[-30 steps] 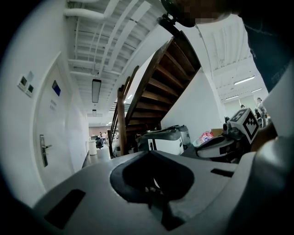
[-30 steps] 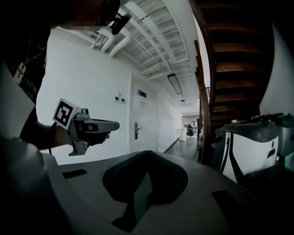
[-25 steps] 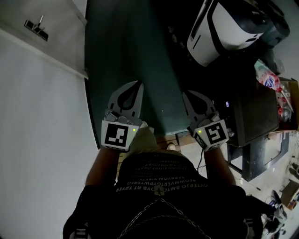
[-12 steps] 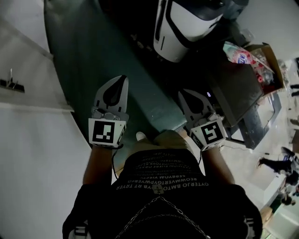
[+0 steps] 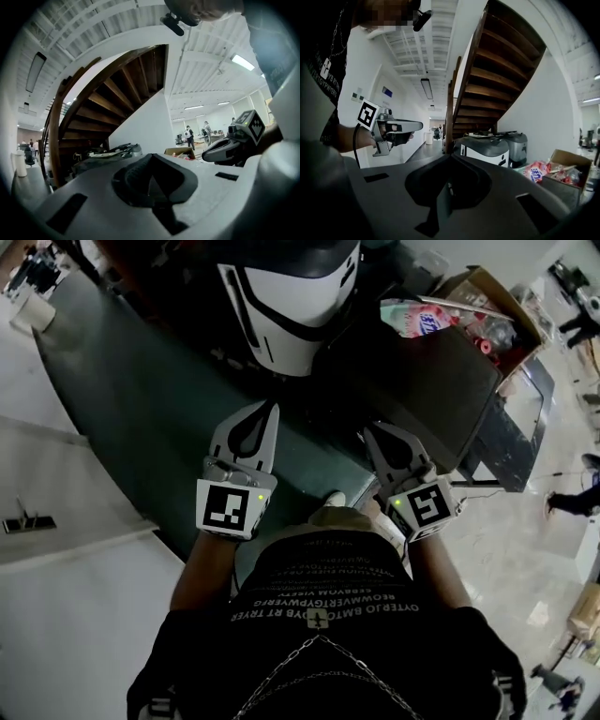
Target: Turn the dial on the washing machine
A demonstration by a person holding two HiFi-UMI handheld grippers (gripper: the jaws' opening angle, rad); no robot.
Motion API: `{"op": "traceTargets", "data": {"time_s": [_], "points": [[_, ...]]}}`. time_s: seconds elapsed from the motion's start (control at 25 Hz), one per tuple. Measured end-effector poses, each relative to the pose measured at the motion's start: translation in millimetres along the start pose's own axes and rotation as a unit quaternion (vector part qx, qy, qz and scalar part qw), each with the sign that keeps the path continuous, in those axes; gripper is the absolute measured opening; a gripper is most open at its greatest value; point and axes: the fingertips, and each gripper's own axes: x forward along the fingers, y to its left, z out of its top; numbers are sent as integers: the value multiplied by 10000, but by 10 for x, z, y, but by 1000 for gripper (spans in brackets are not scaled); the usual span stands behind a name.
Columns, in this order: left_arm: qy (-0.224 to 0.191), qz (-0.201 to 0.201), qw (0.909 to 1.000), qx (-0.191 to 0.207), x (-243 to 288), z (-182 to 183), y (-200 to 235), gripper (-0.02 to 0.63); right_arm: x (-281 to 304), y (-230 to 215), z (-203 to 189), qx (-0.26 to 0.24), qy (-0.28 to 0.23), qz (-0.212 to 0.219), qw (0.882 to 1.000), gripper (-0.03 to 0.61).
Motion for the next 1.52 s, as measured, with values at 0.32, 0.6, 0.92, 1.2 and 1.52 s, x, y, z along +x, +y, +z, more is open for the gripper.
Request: {"op": "traceTargets", "data": {"time_s": [0.32, 0.6, 0.92, 1.2, 1.52], "points": [[-73, -884, 9957, 271, 1016, 171, -678, 3, -424, -1022, -45, 210, -183, -848, 9960, -3], [-14, -1671, 9850, 431, 1344, 154, -1118, 3, -730, -1355, -324, 536, 53, -1485, 9874, -3], [104, -2409, 9700, 310, 1405, -98, -1130, 3, -830, -1395, -722, 615, 635, -2358, 9678, -3], [172, -2840, 9585, 164, 1356, -304, -1153, 3, -826, -1353, -1380, 357, 1332, -2796, 9502, -3], [195, -2960, 9549, 143, 1243, -317, -1165, 3, -945, -1307, -2246, 609, 2081, -3013, 9285, 22]]}}
